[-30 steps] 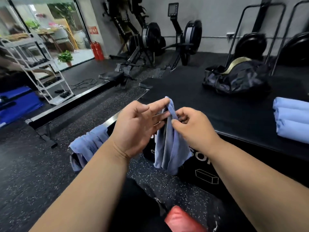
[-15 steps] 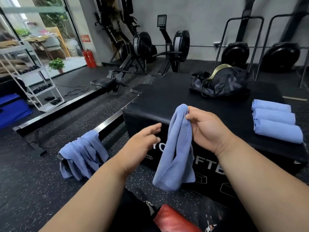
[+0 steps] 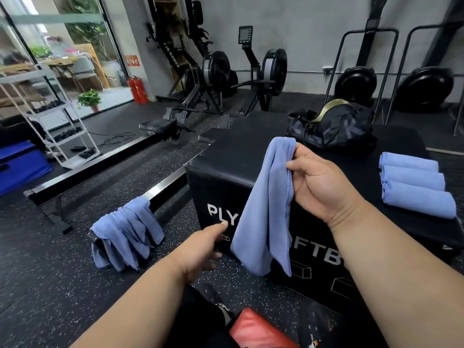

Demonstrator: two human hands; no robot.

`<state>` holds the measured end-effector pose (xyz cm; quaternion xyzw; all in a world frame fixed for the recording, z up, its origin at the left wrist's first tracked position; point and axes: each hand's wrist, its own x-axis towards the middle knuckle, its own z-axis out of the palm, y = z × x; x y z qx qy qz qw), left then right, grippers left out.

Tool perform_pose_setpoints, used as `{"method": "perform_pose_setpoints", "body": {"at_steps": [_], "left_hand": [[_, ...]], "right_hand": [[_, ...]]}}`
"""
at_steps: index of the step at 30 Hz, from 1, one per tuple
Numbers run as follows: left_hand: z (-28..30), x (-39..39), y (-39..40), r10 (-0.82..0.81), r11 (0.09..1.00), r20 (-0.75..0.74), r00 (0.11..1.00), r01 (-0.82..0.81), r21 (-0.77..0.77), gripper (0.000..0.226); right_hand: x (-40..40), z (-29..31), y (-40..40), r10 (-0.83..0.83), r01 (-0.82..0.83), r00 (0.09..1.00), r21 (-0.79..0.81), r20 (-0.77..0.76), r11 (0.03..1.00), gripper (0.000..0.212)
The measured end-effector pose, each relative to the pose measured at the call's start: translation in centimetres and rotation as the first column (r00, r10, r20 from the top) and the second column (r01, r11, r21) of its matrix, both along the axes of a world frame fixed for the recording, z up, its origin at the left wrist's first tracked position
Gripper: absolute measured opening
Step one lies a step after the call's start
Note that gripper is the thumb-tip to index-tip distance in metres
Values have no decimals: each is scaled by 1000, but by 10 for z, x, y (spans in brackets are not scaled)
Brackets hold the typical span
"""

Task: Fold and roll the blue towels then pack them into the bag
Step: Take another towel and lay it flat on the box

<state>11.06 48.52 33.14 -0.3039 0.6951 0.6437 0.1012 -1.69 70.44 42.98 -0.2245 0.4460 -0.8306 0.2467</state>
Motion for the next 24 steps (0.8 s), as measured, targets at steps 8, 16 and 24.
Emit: {"method": "perform_pose_setpoints", "body": {"at_steps": [8, 16, 24], "left_hand": [[-18, -9, 10, 75, 969, 30, 997, -80, 236, 33], [-23, -24, 15, 273, 926, -219, 937, -194, 325, 30], [-6, -27, -26, 392, 912, -401, 828, -292, 289, 37]], "right_hand": [[1, 7, -3, -23, 23, 1000, -48, 0, 999, 47], [-9, 1, 8, -35, 35, 999, -9, -17, 999, 46], [-23, -11, 25, -167, 167, 986, 104, -8, 981, 39]]}}
